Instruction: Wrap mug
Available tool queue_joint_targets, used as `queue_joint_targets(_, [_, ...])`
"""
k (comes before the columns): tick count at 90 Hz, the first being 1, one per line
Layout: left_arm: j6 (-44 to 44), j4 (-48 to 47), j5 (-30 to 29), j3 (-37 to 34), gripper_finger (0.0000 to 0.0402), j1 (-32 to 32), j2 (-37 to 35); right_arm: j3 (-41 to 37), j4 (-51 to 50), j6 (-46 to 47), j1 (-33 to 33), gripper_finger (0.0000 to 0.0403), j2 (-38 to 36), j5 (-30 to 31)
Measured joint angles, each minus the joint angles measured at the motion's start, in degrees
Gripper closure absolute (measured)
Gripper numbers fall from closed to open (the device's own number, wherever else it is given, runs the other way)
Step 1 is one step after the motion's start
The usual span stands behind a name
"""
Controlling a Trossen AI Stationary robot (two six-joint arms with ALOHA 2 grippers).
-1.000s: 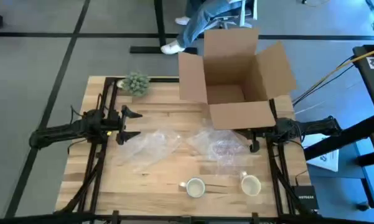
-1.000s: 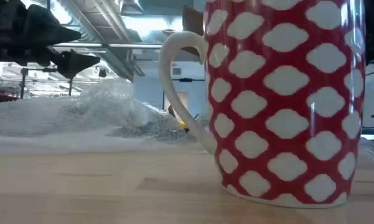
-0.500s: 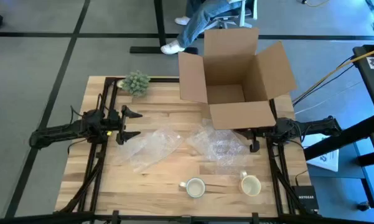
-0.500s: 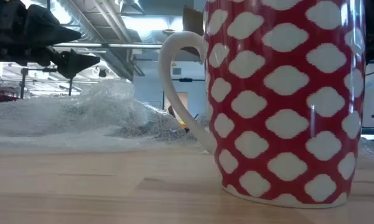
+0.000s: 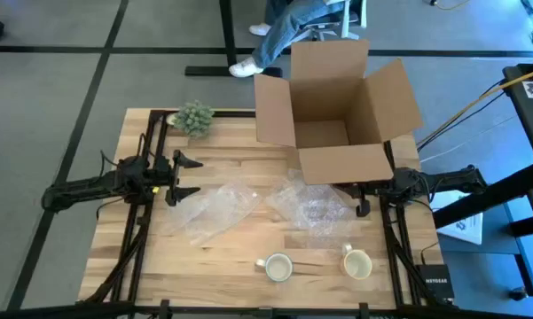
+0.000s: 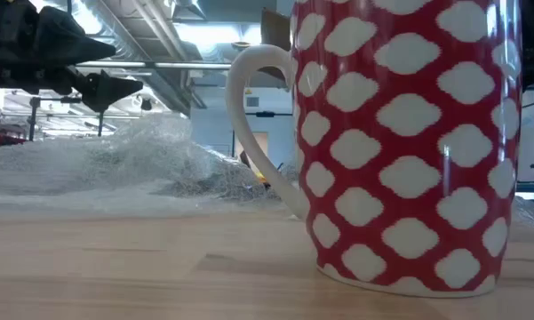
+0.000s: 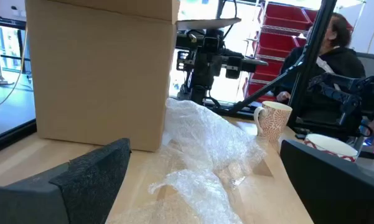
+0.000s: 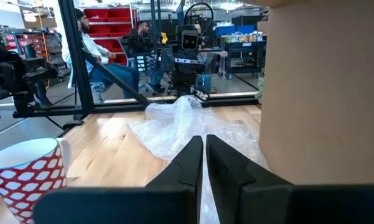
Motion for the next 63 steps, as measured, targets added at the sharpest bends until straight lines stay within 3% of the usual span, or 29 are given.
queue_joint_targets(22, [0.02, 0.00, -0.01, 0.01, 0.0002, 0.00, 0.00, 0.00, 0.59, 0.02, 0.01, 0.0395, 0.00, 0.00])
queue_joint_targets(48, [0.01, 0.00, 0.01, 0.02, 0.0002, 0.02, 0.02, 0.00, 15.31, 6.54, 0.02, 0.0395, -0.02, 1.99])
queue_joint_targets(63, [0.01, 0.00, -0.01, 0.02, 0.0002, 0.01, 0.01, 0.00, 17.73, 7.46, 0.01, 0.0395, -0.02, 2.02])
